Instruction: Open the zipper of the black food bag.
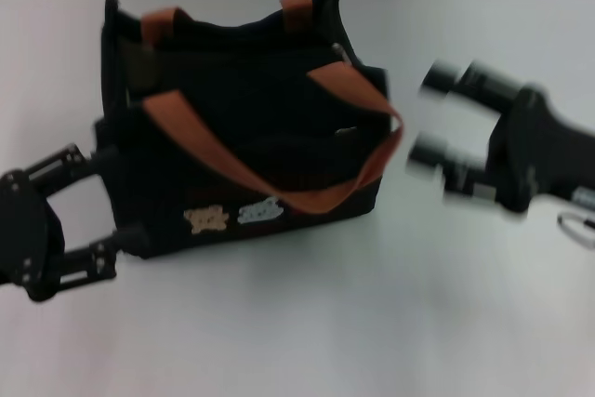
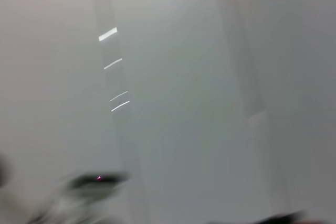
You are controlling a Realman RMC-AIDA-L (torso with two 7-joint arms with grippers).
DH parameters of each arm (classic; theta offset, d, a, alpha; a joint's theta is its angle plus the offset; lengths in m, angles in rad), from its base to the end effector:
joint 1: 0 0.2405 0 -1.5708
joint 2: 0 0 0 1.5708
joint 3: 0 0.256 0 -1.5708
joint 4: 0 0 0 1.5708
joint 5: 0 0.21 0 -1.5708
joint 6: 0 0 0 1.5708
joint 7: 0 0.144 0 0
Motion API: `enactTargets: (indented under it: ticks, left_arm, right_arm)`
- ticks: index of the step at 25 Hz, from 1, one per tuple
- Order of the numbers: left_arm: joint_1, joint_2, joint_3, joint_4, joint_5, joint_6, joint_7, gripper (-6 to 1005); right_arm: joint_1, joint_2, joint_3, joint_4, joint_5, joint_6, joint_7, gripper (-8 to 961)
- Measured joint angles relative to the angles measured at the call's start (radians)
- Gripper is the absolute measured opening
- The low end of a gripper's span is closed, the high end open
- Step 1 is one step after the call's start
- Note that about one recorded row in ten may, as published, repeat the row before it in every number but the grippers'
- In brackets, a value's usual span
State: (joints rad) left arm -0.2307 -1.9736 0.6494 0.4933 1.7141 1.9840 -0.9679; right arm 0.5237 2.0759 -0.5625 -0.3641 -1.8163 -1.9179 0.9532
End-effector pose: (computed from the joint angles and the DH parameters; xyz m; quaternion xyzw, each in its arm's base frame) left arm -0.3126 0.2147 0.0521 -0.8906 -0.1165 -0.4069 0.1662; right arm 0.2343 0.2800 -0.0035 -0.8800 0.0719 0.4609 0.0896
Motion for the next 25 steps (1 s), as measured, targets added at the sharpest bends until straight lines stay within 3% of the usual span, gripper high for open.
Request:
enactTargets:
  ticks: [3, 8, 25]
  left_arm:
    - [-0.004, 0.005, 0.002, 0.023, 0.088, 0.008, -0.029, 848]
    - [-0.008, 0.001, 0.002, 0.025, 0.108, 0.011, -0.037, 848]
    - [-0.018, -0.006, 0.003, 0.022, 0.116, 0.014, -0.048, 848]
  right_arm:
    - [0.018, -0.006, -0.153, -0.063, -0.049, -0.064, 0.028, 790]
    - [0.040, -0.006, -0.235, -0.072, -0.053, -0.056, 0.038, 790]
    - [0.054, 0.001, -0.245, -0.076, -0.077, -0.030, 0.051, 790]
